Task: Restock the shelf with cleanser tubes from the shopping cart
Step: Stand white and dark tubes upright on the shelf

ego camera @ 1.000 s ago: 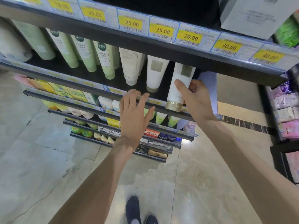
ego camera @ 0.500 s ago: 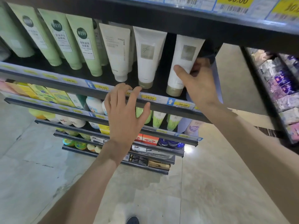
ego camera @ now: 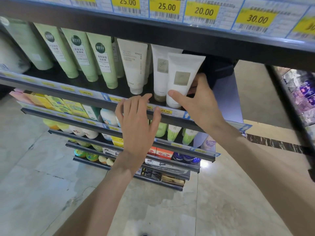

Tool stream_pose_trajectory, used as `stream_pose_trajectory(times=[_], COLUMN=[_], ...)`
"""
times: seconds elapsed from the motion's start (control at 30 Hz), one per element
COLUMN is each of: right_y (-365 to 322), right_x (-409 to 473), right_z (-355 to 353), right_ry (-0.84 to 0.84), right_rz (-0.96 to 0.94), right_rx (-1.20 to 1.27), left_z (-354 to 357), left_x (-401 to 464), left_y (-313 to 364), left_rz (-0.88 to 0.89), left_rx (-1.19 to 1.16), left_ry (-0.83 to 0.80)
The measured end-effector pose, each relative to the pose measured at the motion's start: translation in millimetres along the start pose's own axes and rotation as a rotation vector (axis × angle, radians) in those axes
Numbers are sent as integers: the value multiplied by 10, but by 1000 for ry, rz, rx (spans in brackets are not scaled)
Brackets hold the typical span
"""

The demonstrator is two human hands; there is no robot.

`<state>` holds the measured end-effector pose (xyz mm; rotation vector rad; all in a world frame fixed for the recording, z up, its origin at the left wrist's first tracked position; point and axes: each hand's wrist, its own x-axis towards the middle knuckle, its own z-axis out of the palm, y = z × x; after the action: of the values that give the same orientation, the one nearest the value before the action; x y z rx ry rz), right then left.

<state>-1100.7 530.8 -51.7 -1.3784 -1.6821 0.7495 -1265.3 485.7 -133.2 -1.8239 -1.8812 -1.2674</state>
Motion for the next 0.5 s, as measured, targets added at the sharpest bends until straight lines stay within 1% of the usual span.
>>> stream_pose_trajectory(times=[0.2,0.3,0.5], right_y=[-22,-25,24], right_x=[56,71,51], right_z=[196,230,111], right_ry=[24,-28,-102], right_rz=[-28,-38,-32], right_rx=[-12,-11,-39], left_z=[39,90,102], left_x=[139,116,157], left_y=[50,51,69], left_rz=[-69,-81,-113], left_rx=[25,31,-62], left_ry=[14,-11,-24])
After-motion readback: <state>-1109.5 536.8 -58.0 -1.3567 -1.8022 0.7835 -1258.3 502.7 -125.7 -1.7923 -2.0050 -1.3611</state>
